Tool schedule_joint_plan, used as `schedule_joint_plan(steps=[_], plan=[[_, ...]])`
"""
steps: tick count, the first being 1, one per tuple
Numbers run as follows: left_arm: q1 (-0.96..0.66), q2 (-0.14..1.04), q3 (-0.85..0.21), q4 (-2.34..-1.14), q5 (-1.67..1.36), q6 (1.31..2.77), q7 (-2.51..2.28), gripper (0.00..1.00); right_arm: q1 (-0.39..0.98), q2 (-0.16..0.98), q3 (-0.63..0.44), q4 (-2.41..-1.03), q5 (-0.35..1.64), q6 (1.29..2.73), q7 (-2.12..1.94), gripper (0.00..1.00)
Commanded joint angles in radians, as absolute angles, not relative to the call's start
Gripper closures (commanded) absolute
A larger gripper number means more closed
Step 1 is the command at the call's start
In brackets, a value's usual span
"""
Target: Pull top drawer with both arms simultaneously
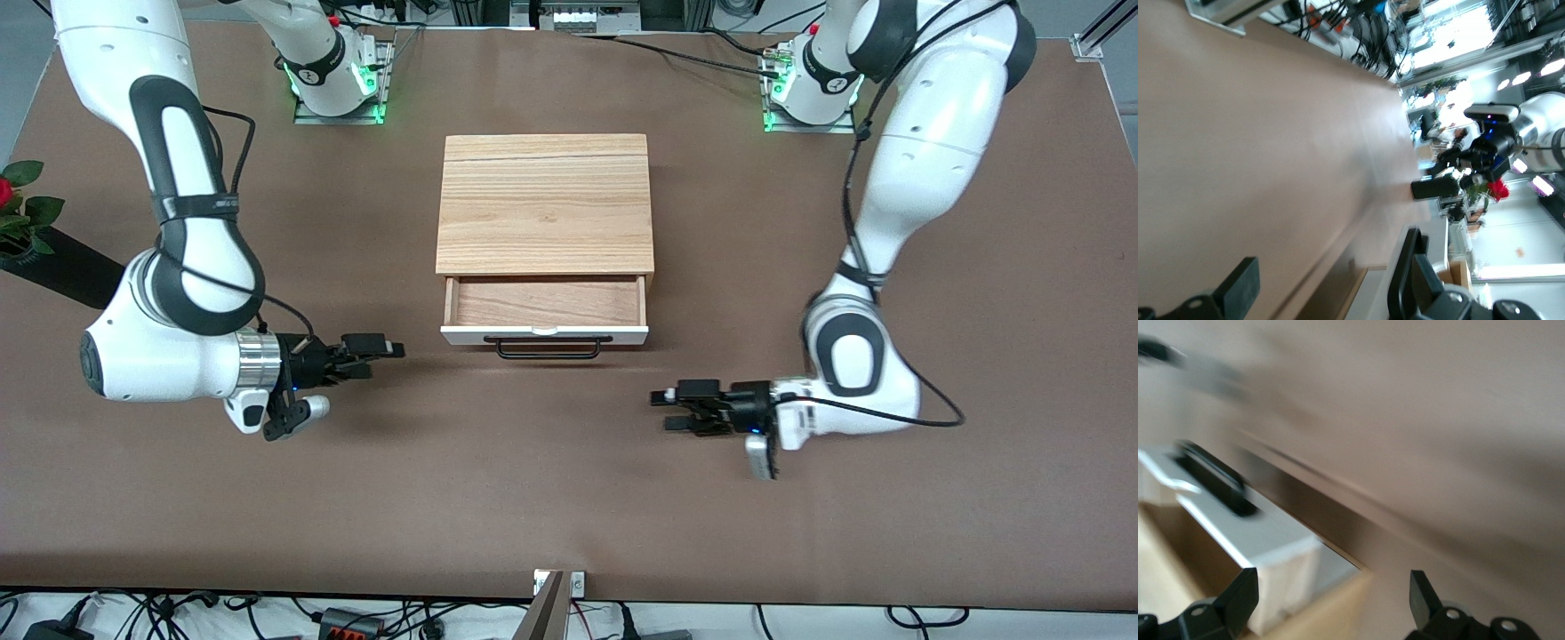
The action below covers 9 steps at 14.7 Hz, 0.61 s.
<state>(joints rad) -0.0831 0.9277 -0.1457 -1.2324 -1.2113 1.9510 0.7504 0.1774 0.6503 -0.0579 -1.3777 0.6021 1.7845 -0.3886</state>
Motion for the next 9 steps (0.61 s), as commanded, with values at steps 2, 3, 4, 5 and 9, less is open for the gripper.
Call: schedule_joint_plan(steps=[2,3,4,5,9], plan=[[-0.029,0.867,-0.126,-1.172,-0.970,1.793,0.576,0.00,0.187,0.586,-0.106,-1.387,0.323,1.659,-0.223,0.00],[-0.009,0.842,-0.132,-1.173,-0.900,1.773,0.504,0.00,0.181,0.569,-0.109,-1.384,0.264,1.622,-0.145,0.00],[0.000,0.816,-0.129,-1.172,-0.849,1.738,0.432,0.00,0.184,0.545,-0.115,-1.384,0.202,1.606,-0.097,0.00],[0.002,0.780,-0.124,-1.173,-0.809,1.699,0.369,0.00,0.189,0.499,-0.117,-1.384,0.125,1.589,-0.071,0.00],[-0.015,0.617,-0.135,-1.169,-0.411,1.609,0.134,0.00,0.178,0.385,-0.142,-1.317,-0.020,1.459,-0.069,0.00]])
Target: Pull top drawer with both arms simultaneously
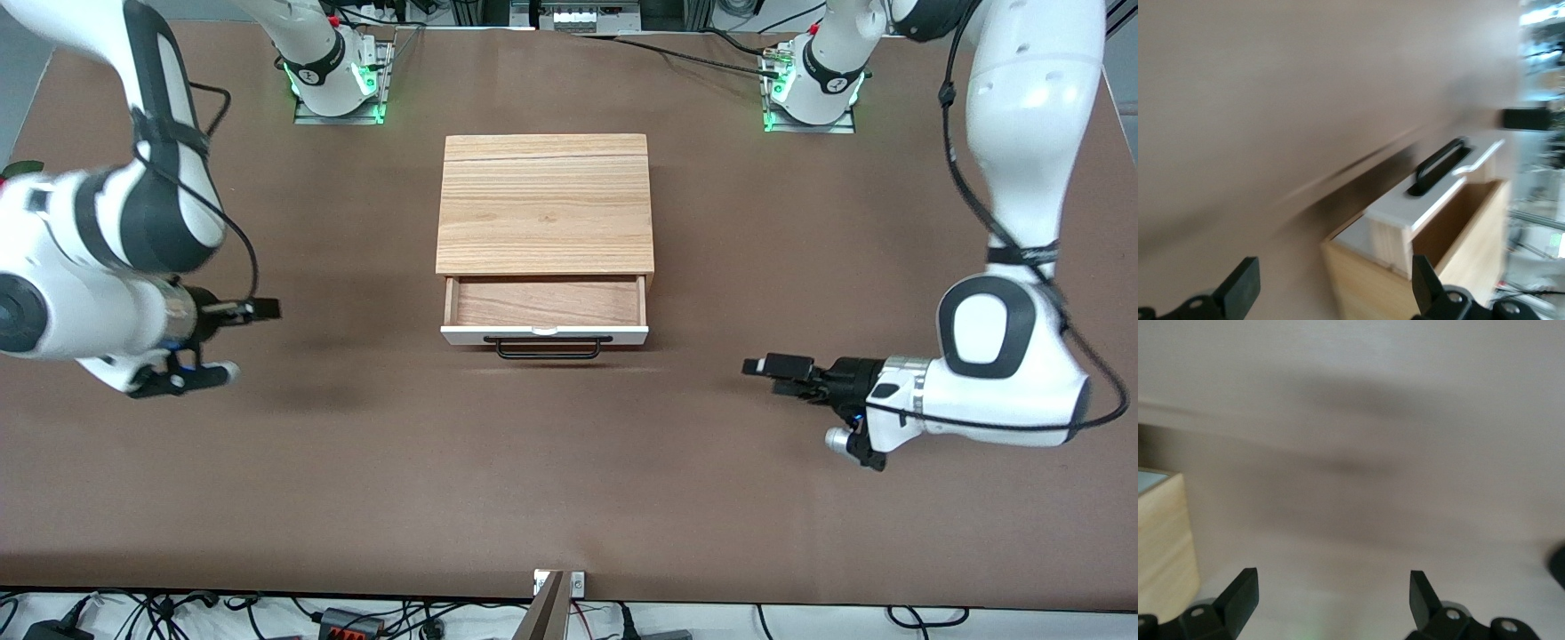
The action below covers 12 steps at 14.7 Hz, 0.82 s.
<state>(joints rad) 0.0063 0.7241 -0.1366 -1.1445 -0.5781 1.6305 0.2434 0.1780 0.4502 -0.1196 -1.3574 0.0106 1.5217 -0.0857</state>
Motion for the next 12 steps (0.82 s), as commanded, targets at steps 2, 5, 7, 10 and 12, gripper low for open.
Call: schedule_joint_plan(steps=[2,5,7,10,12], plan=[[-0.015,0.545,-0.138,-1.169,-0.272,1.595,0.092,0.00,0.178,0.379,-0.213,-1.232,-0.014,1.364,-0.080,0.00],[-0.009,0.488,-0.129,-1.167,-0.180,1.533,0.057,0.00,0.155,0.386,-0.277,-1.123,-0.020,1.376,-0.080,0.00],[0.002,0.434,-0.120,-1.167,-0.120,1.520,0.032,0.00,0.132,0.368,-0.264,-1.150,0.006,1.382,-0.078,0.00],[0.002,0.365,-0.121,-1.172,0.056,1.430,0.008,0.00,-0.018,0.211,-0.082,-1.354,0.023,1.416,-0.054,0.00],[0.000,0.335,-0.130,-1.189,0.061,1.372,0.002,0.00,-0.069,0.080,-0.032,-1.573,0.025,1.526,-0.034,0.00]])
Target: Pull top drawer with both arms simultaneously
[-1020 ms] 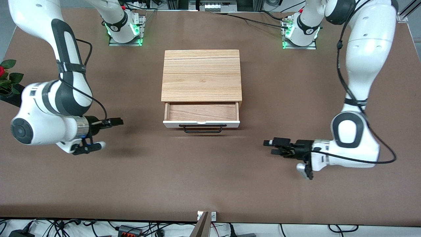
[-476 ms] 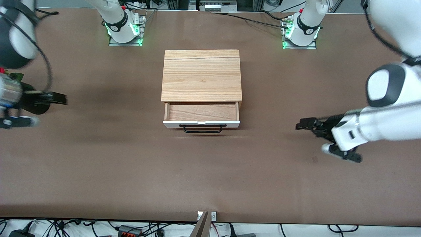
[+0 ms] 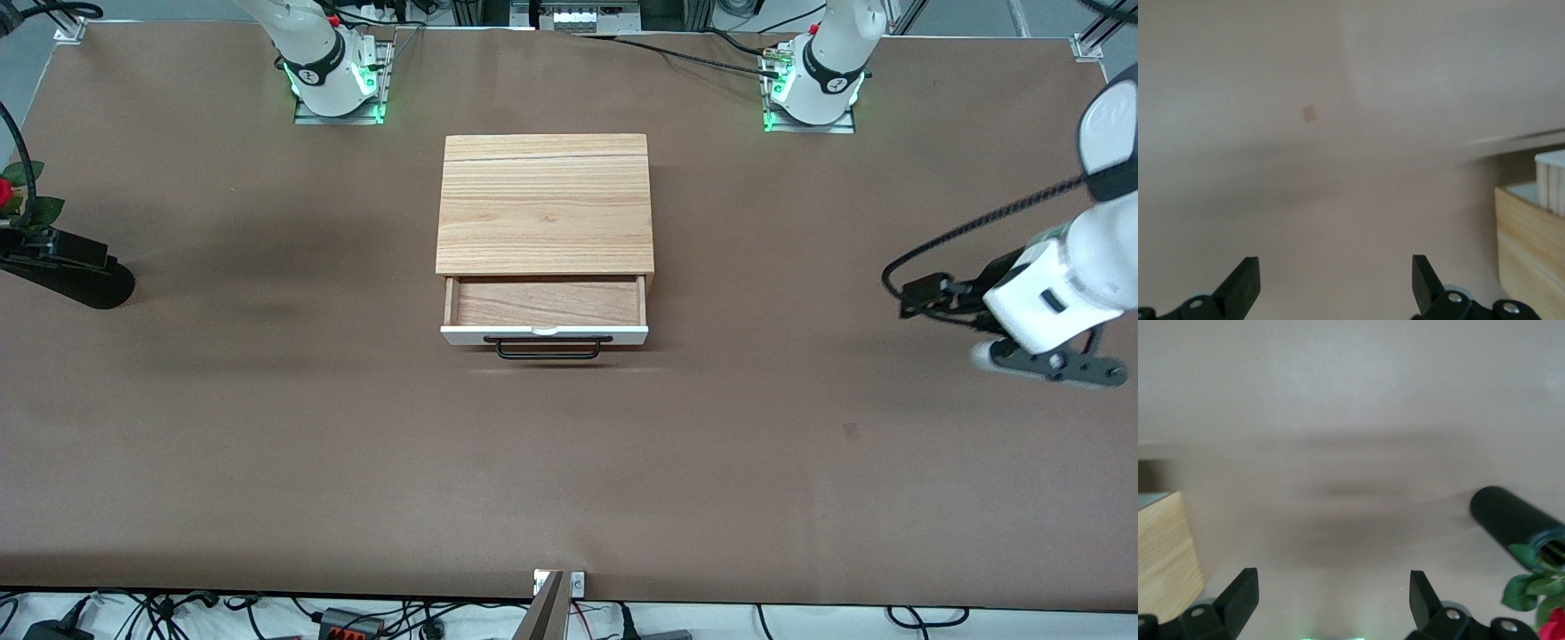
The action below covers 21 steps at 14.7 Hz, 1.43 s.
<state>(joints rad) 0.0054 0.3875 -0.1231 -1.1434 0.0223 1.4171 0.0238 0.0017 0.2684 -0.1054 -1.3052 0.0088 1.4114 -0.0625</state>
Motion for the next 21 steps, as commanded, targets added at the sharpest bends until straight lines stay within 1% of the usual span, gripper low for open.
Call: schedule_joint_plan(steps=[1,2,4,5,8,9,17,21], plan=[[0.000,0.322,-0.133,-1.221,0.054,1.361,-0.026,0.00,-0.083,0.025,-0.032,-1.659,0.026,1.590,-0.034,0.00],[0.006,0.313,-0.133,-1.236,0.040,1.373,-0.064,0.00,-0.090,-0.012,-0.032,-1.716,0.025,1.633,-0.035,0.00],[0.014,0.287,-0.133,-1.264,0.029,1.381,-0.071,0.00,-0.086,-0.014,-0.032,-1.712,0.020,1.641,-0.049,0.00],[0.011,0.240,-0.135,-1.325,0.029,1.397,-0.081,0.00,-0.083,-0.002,-0.032,-1.698,0.011,1.644,-0.055,0.00],[0.018,0.059,-0.135,-1.617,-0.005,1.598,-0.078,0.00,-0.080,0.005,-0.035,-1.672,0.011,1.631,-0.055,0.00],[0.024,0.007,-0.135,-1.696,-0.006,1.639,-0.078,0.00,-0.081,0.018,-0.037,-1.655,0.011,1.629,-0.052,0.00],[0.023,0.002,-0.137,-1.689,-0.006,1.646,-0.069,0.00,-0.071,0.018,-0.032,-1.646,0.011,1.626,-0.044,0.00],[0.023,-0.029,-0.137,-1.732,-0.009,1.651,-0.074,0.00,-0.054,0.018,-0.032,-1.644,0.012,1.628,-0.043,0.00]])
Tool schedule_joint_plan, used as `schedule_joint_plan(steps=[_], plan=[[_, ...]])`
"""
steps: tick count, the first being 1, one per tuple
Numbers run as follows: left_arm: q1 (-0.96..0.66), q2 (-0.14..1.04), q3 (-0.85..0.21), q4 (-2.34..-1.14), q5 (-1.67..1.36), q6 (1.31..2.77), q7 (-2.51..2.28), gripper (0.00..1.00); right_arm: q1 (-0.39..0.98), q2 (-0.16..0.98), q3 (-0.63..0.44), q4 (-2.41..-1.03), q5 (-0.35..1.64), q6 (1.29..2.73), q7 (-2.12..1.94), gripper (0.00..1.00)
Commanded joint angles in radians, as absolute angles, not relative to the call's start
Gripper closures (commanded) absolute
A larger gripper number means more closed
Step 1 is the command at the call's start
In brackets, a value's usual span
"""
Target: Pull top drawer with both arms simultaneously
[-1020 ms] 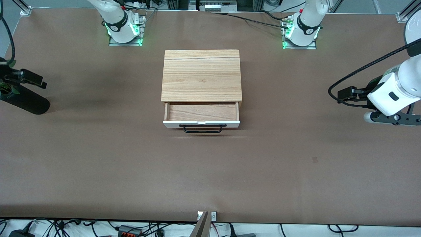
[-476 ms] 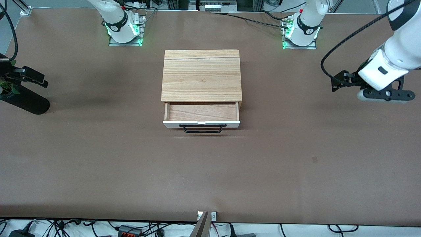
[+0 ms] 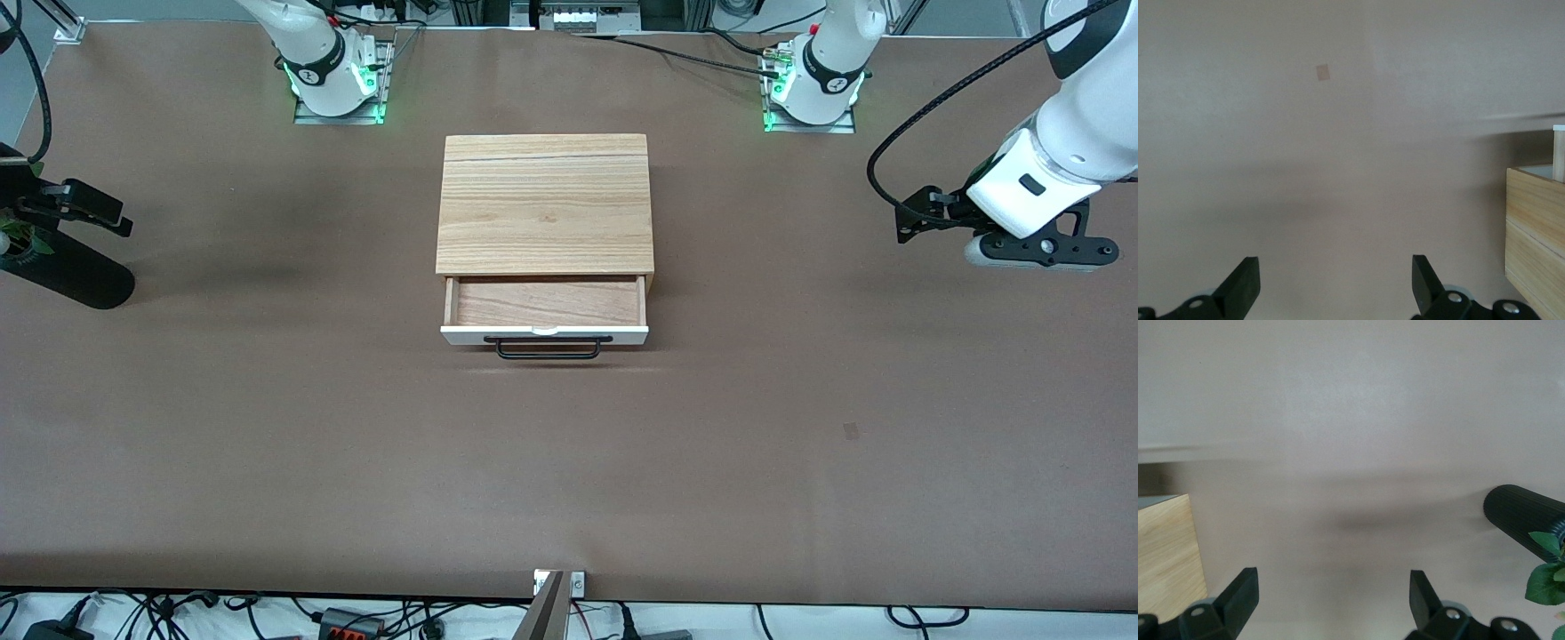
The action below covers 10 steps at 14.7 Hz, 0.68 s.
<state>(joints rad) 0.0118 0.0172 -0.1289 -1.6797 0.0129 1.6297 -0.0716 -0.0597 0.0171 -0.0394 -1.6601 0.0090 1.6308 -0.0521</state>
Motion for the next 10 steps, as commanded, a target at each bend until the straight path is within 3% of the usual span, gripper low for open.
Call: schedule_joint_plan(steps=[1,10], plan=[[0.023,-0.028,-0.137,-1.730,-0.015,1.651,-0.077,0.00,-0.054,0.018,-0.032,-1.644,0.011,1.629,-0.046,0.00],[0.026,-0.014,-0.132,-1.717,-0.058,1.649,-0.075,0.00,-0.052,0.018,-0.032,-1.638,0.011,1.626,-0.046,0.00]])
